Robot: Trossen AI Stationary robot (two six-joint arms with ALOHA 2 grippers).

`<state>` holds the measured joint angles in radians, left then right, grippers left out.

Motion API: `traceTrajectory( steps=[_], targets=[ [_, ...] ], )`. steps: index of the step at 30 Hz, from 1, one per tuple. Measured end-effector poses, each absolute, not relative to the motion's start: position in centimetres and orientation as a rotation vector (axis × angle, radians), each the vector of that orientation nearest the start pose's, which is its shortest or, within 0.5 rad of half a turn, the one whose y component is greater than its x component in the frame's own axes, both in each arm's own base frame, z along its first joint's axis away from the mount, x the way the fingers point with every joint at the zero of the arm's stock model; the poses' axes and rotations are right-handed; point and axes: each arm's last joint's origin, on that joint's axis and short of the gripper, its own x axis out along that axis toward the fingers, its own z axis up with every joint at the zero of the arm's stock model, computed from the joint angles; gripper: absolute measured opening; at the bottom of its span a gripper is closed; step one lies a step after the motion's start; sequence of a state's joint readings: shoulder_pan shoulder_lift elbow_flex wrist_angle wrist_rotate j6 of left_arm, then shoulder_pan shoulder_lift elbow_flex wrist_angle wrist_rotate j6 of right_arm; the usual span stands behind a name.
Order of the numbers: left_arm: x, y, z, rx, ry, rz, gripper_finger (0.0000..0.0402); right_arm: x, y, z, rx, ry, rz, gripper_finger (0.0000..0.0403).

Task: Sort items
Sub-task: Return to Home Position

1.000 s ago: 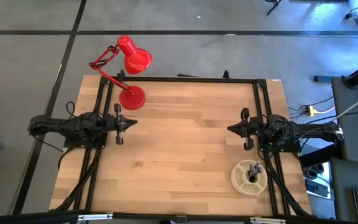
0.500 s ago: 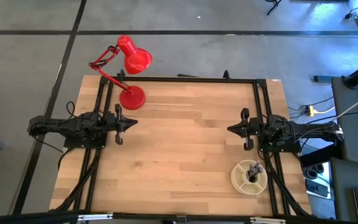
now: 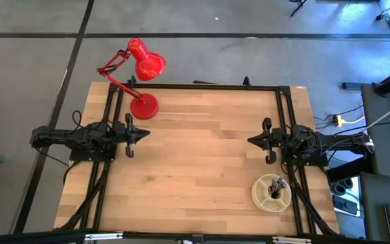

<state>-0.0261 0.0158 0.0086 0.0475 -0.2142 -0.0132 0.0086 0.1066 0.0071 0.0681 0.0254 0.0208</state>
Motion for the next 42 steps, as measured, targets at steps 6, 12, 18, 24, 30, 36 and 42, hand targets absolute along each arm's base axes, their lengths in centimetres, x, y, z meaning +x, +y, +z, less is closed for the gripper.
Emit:
traceTrajectory(
  steps=[6, 12, 18, 24, 30, 36, 42],
  targets=[
    [9.75, 0.36, 16.98, -0.018, -0.041, 0.188, 0.0008, 10.39, 0.02, 16.39, 0.021, 0.031, -0.017, 0.002],
    [9.75, 0.36, 16.98, -0.018, -0.041, 0.188, 0.0008, 10.39, 0.02, 16.39, 0.021, 0.031, -0.017, 0.002],
    [9.75, 0.36, 16.99, -0.018, -0.042, 0.188, 0.0012, 10.39, 0.02, 16.39, 0.022, 0.031, -0.017, 0.002],
    [9.75, 0.36, 16.99, -0.018, -0.042, 0.189, 0.0008, 10.39, 0.02, 16.39, 0.022, 0.031, -0.017, 0.002],
    [9.75, 0.36, 16.99, -0.018, -0.042, 0.189, 0.0007, 10.39, 0.02, 16.39, 0.021, 0.031, -0.017, 0.002],
    [9.75, 0.36, 16.99, -0.018, -0.042, 0.189, 0.0012, 10.39, 0.02, 16.39, 0.02, 0.031, -0.017, 0.002],
    [9.75, 0.36, 16.99, -0.018, -0.042, 0.189, 0.001, 10.39, 0.02, 16.39, 0.021, 0.031, -0.017, 0.002]
  ],
)
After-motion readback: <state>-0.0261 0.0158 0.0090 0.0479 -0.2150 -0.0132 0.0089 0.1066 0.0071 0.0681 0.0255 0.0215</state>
